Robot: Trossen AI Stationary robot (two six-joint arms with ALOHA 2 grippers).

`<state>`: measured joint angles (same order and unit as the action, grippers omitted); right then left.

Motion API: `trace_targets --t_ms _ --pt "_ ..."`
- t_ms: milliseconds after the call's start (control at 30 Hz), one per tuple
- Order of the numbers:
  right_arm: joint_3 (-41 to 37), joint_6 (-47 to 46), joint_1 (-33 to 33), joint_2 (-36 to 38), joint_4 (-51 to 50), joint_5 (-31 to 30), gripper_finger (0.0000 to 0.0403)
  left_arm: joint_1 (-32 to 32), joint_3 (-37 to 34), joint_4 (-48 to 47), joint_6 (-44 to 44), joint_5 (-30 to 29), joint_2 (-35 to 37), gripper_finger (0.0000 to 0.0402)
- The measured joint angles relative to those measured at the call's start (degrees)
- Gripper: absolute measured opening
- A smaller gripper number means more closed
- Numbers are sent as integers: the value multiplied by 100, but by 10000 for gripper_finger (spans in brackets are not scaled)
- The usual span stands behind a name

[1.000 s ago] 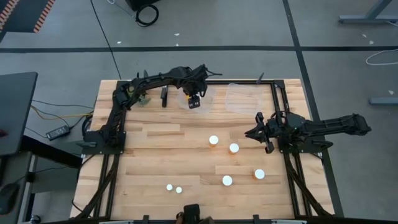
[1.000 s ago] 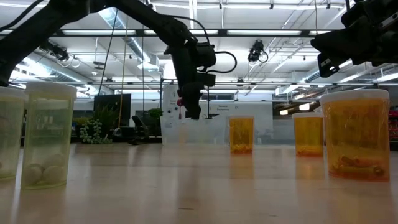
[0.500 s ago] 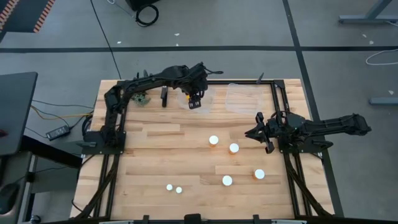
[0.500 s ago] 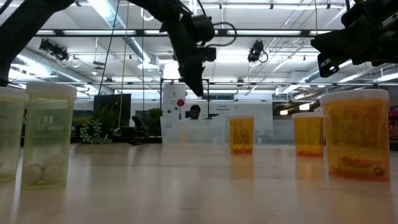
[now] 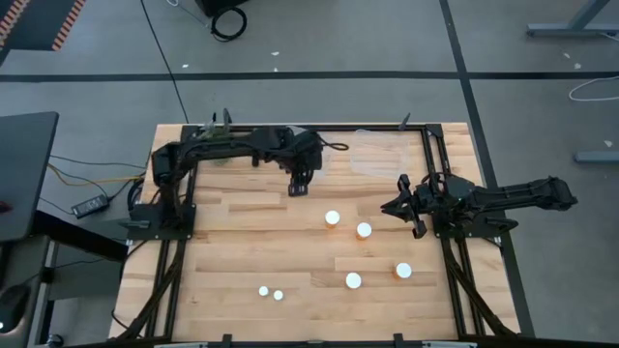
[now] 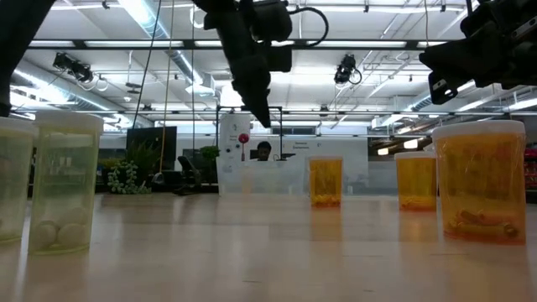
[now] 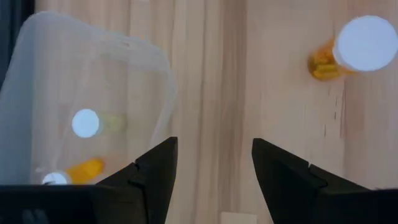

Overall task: Pick and place medicine bottles into bin by pill shape (circle, oval)
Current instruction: Put the small yellow pill bottle into the left transparent bin

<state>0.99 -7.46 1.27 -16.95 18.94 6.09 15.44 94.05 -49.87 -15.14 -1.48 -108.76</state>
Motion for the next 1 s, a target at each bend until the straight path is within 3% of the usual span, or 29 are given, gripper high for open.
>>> trace_targets --t_ms 600,833,1000 --pt "2 0 1 0 0 0 54 -574 -1859 429 437 25 1601 215" --pt "0 0 -1 0 0 -2 54 -1049 -2443 404 727 42 2241 215" --pt "0 0 0 2 1 0 54 -1516 -2800 277 980 406 2631 215"
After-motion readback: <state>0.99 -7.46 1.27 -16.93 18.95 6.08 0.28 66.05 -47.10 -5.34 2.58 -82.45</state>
